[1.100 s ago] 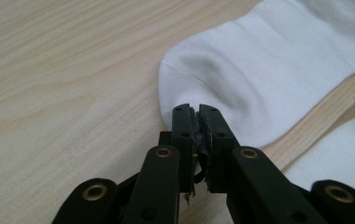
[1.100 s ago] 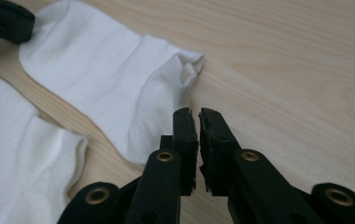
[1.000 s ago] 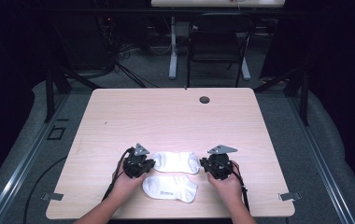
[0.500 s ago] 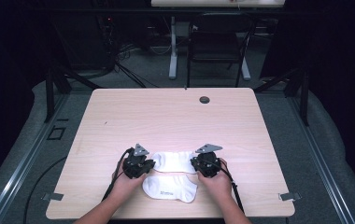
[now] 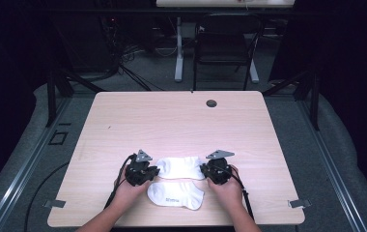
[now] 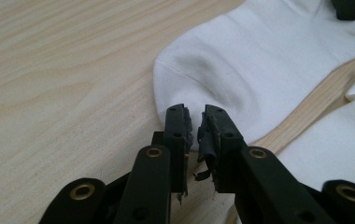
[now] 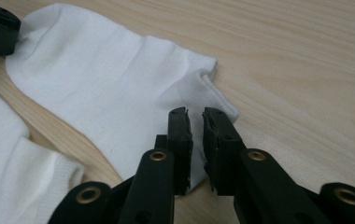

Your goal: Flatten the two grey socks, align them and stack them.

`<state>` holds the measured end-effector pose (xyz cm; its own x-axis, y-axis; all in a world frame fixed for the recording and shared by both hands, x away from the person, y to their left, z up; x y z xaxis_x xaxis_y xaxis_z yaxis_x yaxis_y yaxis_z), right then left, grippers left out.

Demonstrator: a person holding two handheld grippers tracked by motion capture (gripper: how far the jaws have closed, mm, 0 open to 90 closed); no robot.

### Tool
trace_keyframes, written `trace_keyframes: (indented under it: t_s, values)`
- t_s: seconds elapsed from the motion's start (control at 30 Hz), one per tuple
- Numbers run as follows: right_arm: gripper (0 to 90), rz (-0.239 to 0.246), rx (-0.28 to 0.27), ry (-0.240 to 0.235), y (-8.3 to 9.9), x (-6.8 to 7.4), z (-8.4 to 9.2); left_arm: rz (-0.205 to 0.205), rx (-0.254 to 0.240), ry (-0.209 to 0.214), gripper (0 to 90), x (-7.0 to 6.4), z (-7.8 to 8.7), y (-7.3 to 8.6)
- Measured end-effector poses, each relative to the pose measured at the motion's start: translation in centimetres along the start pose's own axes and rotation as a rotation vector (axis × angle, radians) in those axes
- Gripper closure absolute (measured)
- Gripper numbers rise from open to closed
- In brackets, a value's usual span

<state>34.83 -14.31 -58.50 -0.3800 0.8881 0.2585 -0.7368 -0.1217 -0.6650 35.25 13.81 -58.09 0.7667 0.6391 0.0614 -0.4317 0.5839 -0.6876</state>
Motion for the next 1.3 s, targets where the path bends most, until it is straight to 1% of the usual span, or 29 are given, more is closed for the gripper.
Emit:
trace_keyframes:
  t_s: [0.1, 0.17, 0.33, 0.37, 0.43, 0.5, 0.53, 0.57, 0.6, 0.67, 0.7, 0.77, 0.83, 0.87, 0.9, 0.97, 1.07, 1.17, 1.23, 1.3]
  values:
    - [75.8, 0.002, -0.015, -0.004, -0.1, 0.0, 0.3, 0.018, -0.025, -0.001, 73.0, 0.4, 0.2, -0.2]
    - [74.5, -0.007, -0.034, -0.011, -0.3, 0.0, 0.6, 0.018, -0.025, -0.014, 70.1, 0.7, 0.3, -0.4]
    - [69.1, -0.022, -0.078, -0.006, -0.7, -0.3, 1.3, 0.026, -0.044, -0.043, 63.3, 1.7, 0.3, -1.1]
    - [67.9, -0.026, -0.077, -0.004, -0.8, -0.4, 1.3, 0.036, -0.050, -0.043, 62.7, 1.8, 0.2, -1.1]
    - [65.2, -0.034, -0.076, -0.001, -0.7, -0.6, 1.2, 0.040, -0.037, -0.046, 61.0, 2.1, -0.2, -1.2]
    - [63.0, -0.031, -0.068, 0.005, -0.7, -0.8, 0.9, 0.044, -0.033, -0.037, 60.9, 2.2, -0.6, -1.1]
    - [62.2, -0.029, -0.066, 0.003, -0.7, -0.9, 0.8, 0.036, -0.025, -0.037, 60.9, 2.1, -0.8, -1.2]
    - [61.6, -0.037, -0.067, 0.006, -0.6, -0.9, 0.7, 0.027, -0.020, -0.036, 60.9, 2.1, -1.0, -1.2]
    - [61.4, -0.037, -0.055, 0.007, -0.6, -0.9, 0.6, 0.027, -0.018, -0.040, 60.9, 2.0, -1.2, -1.2]
    - [61.2, -0.040, -0.056, 0.004, -0.5, -1.1, 0.4, 0.021, -0.007, -0.038, 60.9, 2.0, -1.4, -1.3]
    - [61.0, -0.037, -0.046, 0.007, -0.5, -1.1, 0.4, 0.019, -0.002, -0.039, 60.9, 2.0, -1.5, -1.3]
    - [60.9, -0.055, -0.050, 0.001, -0.4, -1.1, 0.2, 0.018, 0.004, -0.041, 61.5, 2.1, -1.6, -1.4]
    - [61.9, -0.051, -0.040, 0.005, -0.3, -1.2, 0.0, 0.016, 0.009, -0.043, 63.3, 2.0, -1.8, -1.4]
    - [63.1, -0.058, -0.041, 0.001, -0.3, -1.1, -0.1, 0.011, 0.009, -0.044, 64.7, 2.0, -1.8, -1.4]
    - [64.4, -0.055, -0.034, 0.001, -0.3, -1.1, -0.2, 0.006, 0.009, -0.044, 66.6, 2.0, -1.8, -1.4]
    - [68.0, -0.057, -0.037, -0.004, -0.2, -1.0, -0.3, 0.004, 0.009, -0.042, 70.3, 1.9, -1.8, -1.5]
    - [75.7, -0.056, -0.021, -0.010, -0.2, -0.9, -0.2, 0.009, 0.007, -0.032, 77.1, 1.7, -1.9, -1.5]
    - [83.2, -0.045, -0.019, -0.011, -0.2, -0.8, -0.2, 0.000, 0.014, -0.024, 82.5, 1.6, -1.8, -1.6]
    - [85.1, -0.039, -0.020, -0.019, -0.3, -0.7, 0.0, -0.003, 0.016, -0.027, 86.0, 1.5, -1.8, -1.6]
    - [85.8, -0.036, -0.030, -0.028, -0.4, -0.5, 0.2, -0.003, 0.015, -0.026, 87.1, 1.5, -1.7, -1.7]
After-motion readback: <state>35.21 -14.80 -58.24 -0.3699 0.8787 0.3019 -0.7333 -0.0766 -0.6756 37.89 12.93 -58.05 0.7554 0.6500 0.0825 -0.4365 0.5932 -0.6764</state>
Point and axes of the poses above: each handheld gripper's, and its own axes: z roughly backward along the jaws, y roughly out of its underside, x roughly to its left, the point moved 1 cm from there along -z, roughly forward along the jaws, and after that the axes turned 13 degrees about -z, right-handed, at the moved point
